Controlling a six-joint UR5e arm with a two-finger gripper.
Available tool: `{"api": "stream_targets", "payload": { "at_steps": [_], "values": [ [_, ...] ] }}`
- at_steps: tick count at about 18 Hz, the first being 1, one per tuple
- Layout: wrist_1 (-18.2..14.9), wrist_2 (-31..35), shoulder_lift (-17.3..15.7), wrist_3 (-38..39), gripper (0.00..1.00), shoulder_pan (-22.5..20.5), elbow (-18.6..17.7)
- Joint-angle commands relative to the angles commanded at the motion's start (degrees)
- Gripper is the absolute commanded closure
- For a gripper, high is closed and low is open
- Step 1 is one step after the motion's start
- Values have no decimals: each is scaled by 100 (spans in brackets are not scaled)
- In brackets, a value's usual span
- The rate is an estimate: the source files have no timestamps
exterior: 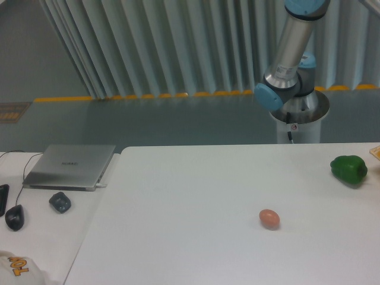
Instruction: Place the red pepper on the table
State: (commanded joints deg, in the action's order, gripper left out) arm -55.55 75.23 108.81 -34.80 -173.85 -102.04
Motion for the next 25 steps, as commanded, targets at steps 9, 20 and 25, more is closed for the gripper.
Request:
{"api": "stream_targets", "payload": {
  "at_steps": [9,20,25],
  "values": [
    [-369,26,-352,44,49,237,255],
    [-316,536,-290,306,1,229,9],
    [-308,632,-299,439,1,211,-132]
  ]
}}
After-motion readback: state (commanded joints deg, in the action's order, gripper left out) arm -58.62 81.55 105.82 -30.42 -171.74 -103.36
